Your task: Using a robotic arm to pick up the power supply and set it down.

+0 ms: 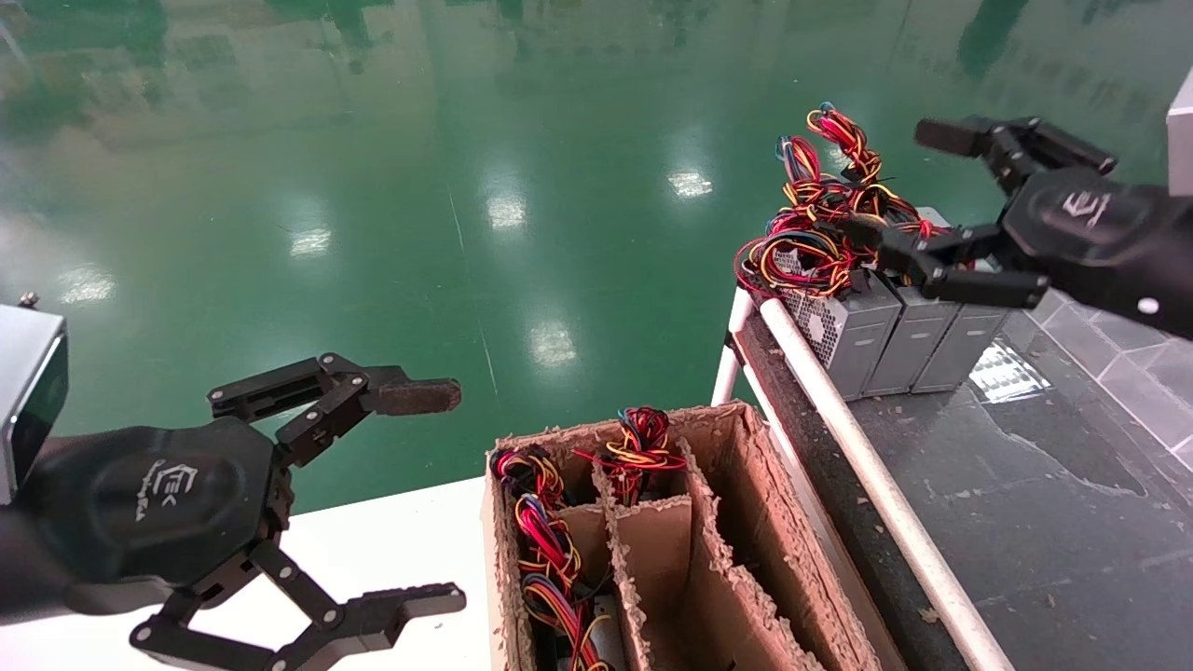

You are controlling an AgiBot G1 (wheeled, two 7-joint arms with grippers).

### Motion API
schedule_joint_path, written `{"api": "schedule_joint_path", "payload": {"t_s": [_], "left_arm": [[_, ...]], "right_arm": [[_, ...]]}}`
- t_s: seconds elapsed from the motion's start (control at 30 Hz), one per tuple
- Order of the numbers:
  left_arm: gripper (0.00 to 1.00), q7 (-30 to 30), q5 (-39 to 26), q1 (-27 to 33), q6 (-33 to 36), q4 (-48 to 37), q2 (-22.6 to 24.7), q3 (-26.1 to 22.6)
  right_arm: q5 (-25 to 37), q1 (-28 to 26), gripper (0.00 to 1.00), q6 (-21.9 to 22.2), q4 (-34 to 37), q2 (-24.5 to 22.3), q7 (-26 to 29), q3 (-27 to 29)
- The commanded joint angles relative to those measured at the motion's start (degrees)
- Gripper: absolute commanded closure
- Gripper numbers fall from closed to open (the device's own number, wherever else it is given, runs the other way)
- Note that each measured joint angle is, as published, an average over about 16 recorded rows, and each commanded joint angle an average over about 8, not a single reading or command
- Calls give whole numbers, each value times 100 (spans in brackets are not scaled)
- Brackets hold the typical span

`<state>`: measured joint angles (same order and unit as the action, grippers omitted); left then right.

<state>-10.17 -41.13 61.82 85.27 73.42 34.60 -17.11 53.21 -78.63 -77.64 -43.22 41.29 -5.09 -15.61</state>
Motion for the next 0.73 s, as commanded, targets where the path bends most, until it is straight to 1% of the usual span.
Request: {"api": "schedule_joint_path", "payload": {"t_s": [0.03,0.63,0.73], "left_arm": [[0,0,0,0,0,0,0,-1],[0,3,4,1,-3,0,-2,-6],[0,3,4,1,-3,0,-3,-6]], "right_arm": [[-91,136,0,-64,-243,-50,127,-3],[-903,1358,0,-640,-2415,-498,1260,-32],[-970,1460,0,-688,-2597,-536,1355,-35]]}}
